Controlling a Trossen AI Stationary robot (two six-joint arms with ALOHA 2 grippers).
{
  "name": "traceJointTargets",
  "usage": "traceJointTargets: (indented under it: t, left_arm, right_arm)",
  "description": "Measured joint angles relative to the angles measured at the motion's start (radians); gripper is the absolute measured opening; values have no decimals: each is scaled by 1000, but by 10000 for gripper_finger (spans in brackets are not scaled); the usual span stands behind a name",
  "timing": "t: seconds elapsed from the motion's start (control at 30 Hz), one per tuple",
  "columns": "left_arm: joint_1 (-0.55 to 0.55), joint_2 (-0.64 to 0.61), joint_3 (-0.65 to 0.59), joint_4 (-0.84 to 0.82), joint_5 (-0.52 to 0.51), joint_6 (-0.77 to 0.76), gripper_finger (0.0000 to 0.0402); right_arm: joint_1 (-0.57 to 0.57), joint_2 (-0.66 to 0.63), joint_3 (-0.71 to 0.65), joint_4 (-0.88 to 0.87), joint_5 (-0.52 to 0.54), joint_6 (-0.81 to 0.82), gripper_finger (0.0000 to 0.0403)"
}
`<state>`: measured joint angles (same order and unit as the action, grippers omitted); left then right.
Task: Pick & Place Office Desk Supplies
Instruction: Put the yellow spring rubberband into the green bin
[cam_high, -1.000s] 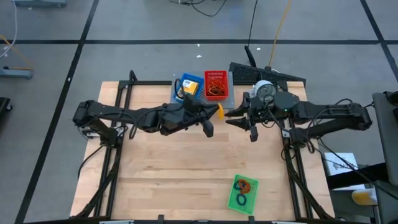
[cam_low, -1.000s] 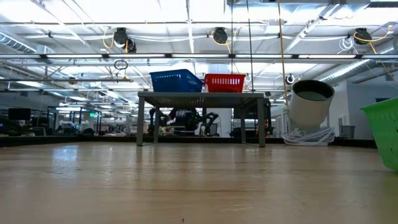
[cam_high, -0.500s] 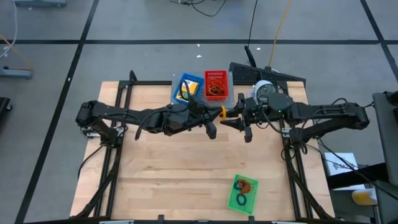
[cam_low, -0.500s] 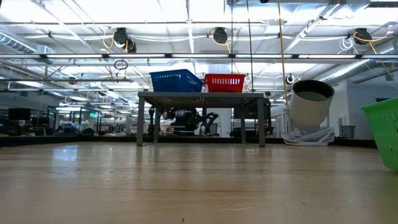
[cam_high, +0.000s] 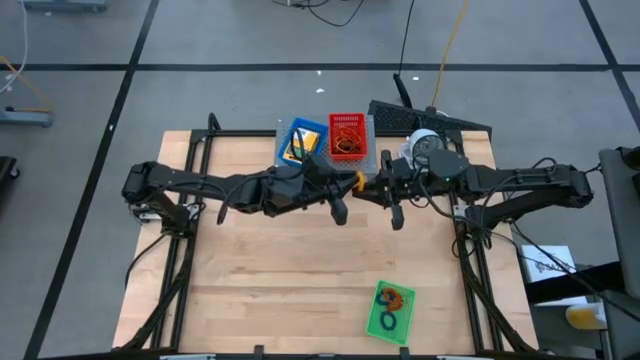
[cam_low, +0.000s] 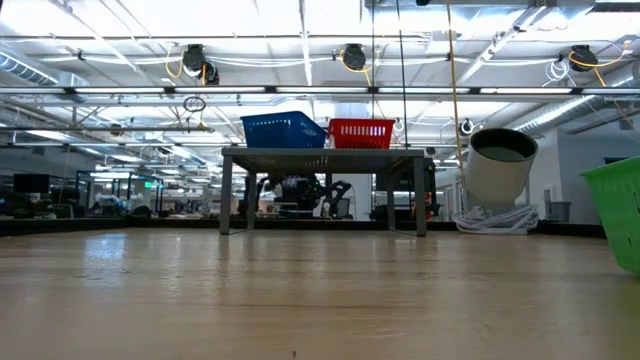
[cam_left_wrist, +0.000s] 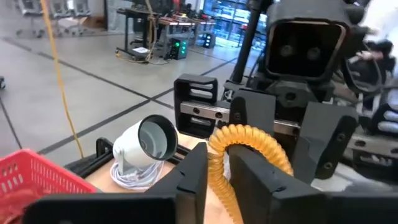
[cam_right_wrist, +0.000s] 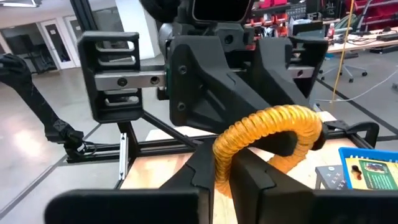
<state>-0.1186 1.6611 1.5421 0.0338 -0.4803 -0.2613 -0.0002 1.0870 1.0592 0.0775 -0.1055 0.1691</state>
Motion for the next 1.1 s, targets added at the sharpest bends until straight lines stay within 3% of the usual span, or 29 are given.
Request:
traceJointTargets:
  t: [0.4,0.6,0.87,0.97,1.1]
  left_arm:
    - [9,-12,0,-55,80,13,186]
    - [18,-74,0,-221,155,10,199]
    - [18,-206,0,-343,145,32,200]
    - [18,-242,0,-380,145,22,200]
    - [19,-266,0,-410,141,-6,200]
  right_arm:
    - [2,-2,0,-9,-14,0,6]
    - [0,-47,0,-44,6,-8,5]
    - [-1,-156,0,-146,-3,-8,4]
    - [-1,-188,0,-144,-78,36,4]
    - [27,-204,0,-106,-256,152,4]
